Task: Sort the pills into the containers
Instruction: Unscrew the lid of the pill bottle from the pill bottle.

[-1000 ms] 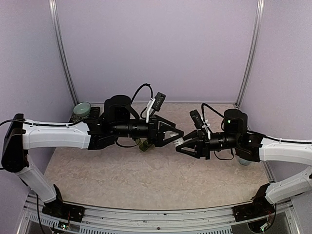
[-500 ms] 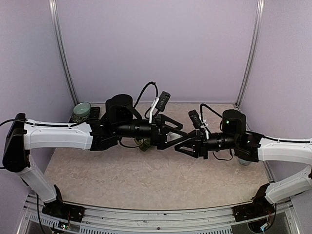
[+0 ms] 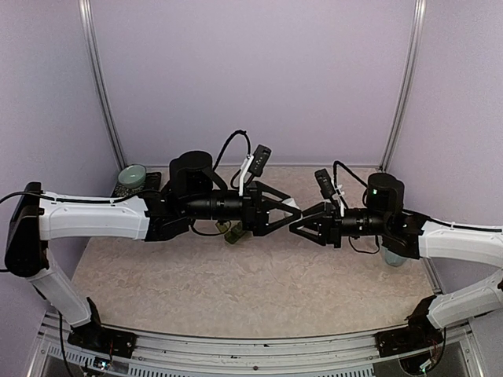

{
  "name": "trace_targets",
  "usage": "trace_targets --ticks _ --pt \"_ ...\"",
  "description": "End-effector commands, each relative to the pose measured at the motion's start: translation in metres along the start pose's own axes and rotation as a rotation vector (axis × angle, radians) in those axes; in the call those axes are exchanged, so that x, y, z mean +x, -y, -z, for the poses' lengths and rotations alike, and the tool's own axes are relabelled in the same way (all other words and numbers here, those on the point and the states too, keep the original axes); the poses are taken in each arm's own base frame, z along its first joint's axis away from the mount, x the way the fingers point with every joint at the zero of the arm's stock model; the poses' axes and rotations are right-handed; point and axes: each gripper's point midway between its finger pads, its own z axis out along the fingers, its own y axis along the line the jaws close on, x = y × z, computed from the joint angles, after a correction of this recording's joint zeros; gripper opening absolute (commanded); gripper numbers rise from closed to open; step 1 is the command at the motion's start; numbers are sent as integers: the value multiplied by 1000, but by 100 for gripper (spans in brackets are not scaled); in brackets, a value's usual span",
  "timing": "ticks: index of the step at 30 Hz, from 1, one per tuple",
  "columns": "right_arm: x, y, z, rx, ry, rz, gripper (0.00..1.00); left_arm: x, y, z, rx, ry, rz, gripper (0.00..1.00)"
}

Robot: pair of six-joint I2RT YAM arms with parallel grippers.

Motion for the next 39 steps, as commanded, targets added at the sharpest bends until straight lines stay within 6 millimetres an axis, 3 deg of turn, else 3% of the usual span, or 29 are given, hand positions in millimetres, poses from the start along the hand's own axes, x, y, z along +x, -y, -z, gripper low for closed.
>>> trace_targets --ticks 1,5,15,23,29,35,39 --pt "8 37 7 144 1 -85 0 -12 38 7 119 18 -46 96" --pt "6 38 9 150 10 -79 0 -12 36 8 108 13 -46 95" --pt "-3 34 15 156 23 -20 1 -6 8 14 -42 -2 -17 93" --pt "-3 2 12 -27 6 26 1 -14 -10 22 -104 -6 -52 97" --pt "-4 -21 7 -124 11 47 1 -18 -11 8 -66 -1 -52 98" --pt "2 -27 -2 -157 -9 37 2 -12 -2 -11 -16 -24 -57 98" --pt "3 -29 -3 -161 -12 37 2 -8 -1 -12 -10 -41 -70 95"
